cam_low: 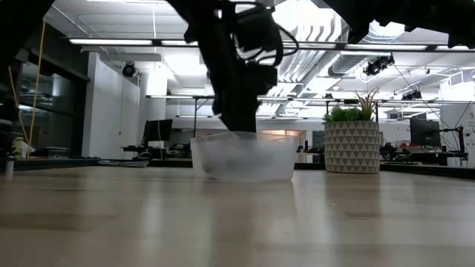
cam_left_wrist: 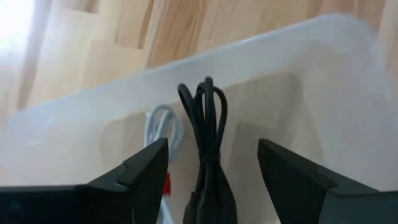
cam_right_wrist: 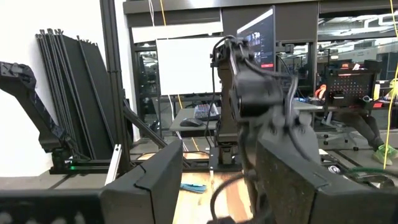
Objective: Pick and place USB-C Cables
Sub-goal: Put the blue charger cable into the transparent bin
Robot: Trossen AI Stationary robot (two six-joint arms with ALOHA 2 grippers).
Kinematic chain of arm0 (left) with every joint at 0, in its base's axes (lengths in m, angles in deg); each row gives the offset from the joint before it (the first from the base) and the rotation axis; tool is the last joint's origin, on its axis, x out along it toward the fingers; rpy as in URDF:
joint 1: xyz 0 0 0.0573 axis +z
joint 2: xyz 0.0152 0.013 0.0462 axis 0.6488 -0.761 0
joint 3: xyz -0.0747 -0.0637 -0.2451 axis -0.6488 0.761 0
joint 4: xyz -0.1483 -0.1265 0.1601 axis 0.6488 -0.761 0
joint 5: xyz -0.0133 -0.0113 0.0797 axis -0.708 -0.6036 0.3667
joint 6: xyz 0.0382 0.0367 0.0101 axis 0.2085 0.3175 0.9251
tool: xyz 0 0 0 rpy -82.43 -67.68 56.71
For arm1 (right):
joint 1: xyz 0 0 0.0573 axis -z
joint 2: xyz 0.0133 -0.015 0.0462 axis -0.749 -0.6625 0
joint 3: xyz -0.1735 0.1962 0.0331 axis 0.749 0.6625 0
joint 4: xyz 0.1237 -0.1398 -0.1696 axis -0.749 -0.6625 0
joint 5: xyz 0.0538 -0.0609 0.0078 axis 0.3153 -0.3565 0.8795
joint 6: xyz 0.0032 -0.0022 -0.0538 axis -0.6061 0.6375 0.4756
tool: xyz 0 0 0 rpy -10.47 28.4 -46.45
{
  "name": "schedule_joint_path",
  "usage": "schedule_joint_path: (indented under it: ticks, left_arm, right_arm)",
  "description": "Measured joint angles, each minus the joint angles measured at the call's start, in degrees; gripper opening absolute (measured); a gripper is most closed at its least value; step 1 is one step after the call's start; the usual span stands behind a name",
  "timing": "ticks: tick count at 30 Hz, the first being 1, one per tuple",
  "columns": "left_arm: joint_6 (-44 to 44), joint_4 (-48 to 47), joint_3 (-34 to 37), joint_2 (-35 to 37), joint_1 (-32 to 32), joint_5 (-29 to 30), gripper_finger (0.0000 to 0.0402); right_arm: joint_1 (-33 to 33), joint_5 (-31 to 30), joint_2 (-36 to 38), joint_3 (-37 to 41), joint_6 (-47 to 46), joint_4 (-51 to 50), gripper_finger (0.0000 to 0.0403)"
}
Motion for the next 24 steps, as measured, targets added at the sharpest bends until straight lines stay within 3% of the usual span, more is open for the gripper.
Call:
schedule_joint_path:
  ticks: [7,13,18,24]
  left_arm:
    - [-3.33,-7.92,-4.92,2.08,-0.69,0.71,0.0228]
    - [-4.95,-5.19,-2.57,7.07,-5.56,12.05,0.0228]
    - [-4.96,5.79,7.89,14.74,-10.24,20.21,0.0228]
    - [-6.43,25.57,29.84,29.41,-13.67,21.9,0.0228]
  right_arm:
    - [0.01,0.01,0.0,0.0,-0.35,-1.1,0.0195]
    - [0.0,0.0,0.02,0.02,-0.44,-2.85,0.0195]
    - [-0.01,0.0,0.04,0.02,-0.64,-3.79,0.0195]
    - [0.01,-0.32,-0.13,0.07,-1.64,-5.02,0.0195]
